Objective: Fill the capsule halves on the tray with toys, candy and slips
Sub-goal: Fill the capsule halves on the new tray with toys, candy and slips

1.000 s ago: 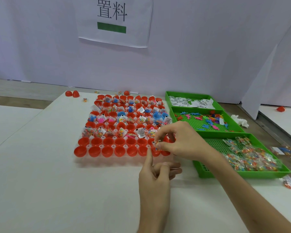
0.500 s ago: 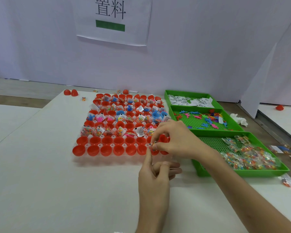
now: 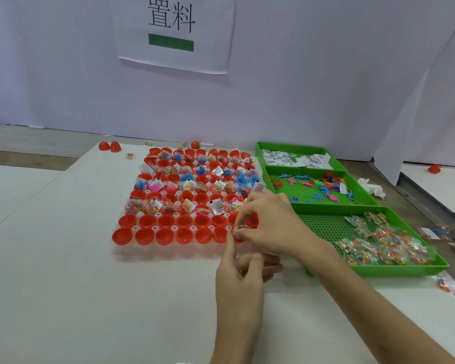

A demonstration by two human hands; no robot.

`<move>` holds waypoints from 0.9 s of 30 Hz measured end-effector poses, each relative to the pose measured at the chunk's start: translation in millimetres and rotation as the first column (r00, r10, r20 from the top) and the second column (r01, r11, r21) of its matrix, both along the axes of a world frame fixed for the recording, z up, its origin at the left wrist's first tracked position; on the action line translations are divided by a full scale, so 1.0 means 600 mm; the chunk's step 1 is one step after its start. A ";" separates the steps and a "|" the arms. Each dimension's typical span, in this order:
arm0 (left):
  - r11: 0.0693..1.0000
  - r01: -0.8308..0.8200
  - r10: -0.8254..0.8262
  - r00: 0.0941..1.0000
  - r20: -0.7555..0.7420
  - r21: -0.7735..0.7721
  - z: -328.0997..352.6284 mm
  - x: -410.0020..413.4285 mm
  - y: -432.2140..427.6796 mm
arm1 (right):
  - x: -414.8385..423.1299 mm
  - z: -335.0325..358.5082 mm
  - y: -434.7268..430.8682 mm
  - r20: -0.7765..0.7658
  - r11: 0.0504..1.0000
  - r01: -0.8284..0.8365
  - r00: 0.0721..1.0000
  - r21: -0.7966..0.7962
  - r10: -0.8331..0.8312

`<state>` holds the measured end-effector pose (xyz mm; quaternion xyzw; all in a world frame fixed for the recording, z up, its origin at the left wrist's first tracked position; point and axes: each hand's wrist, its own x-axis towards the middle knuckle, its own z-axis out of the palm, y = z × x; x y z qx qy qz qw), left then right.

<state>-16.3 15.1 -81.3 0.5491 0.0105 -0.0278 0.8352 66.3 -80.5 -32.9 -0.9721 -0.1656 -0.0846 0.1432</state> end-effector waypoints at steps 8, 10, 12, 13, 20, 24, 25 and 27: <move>1.000 -0.006 0.006 1.000 -0.009 -0.001 -0.002 0.001 0.000 | -0.002 0.001 -0.012 -0.050 0.994 -0.036 0.998 0.108 0.041; 1.000 0.000 0.000 1.000 -0.005 0.008 -0.003 0.001 0.001 | -0.004 0.002 -0.015 -0.067 0.986 -0.038 0.997 0.163 0.049; 1.000 0.001 -0.001 1.000 0.000 0.016 -0.003 0.001 0.002 | -0.006 0.004 -0.016 -0.089 0.977 -0.037 0.994 0.210 0.056; 1.000 0.000 0.000 1.000 0.000 0.017 -0.002 0.001 0.002 | -0.006 0.006 -0.017 -0.096 0.973 -0.035 0.994 0.228 0.058; 1.000 -0.013 0.013 1.000 -0.020 -0.010 0.001 -0.001 0.002 | -0.008 0.023 -0.032 -0.084 0.945 0.006 0.996 0.328 0.023; 0.998 -0.054 0.054 0.999 -0.002 -0.021 0.006 -0.006 0.003 | 0.052 0.039 -0.077 0.060 0.865 0.122 0.983 0.488 -0.172; 0.996 -0.078 0.078 0.997 0.011 -0.032 0.008 -0.007 0.002 | 0.079 0.040 -0.094 0.089 0.845 0.161 0.967 0.509 -0.238; 0.988 -0.144 0.146 0.988 0.049 -0.052 0.013 -0.010 0.004 | 0.139 0.040 -0.132 0.105 0.837 0.265 0.929 0.480 -0.354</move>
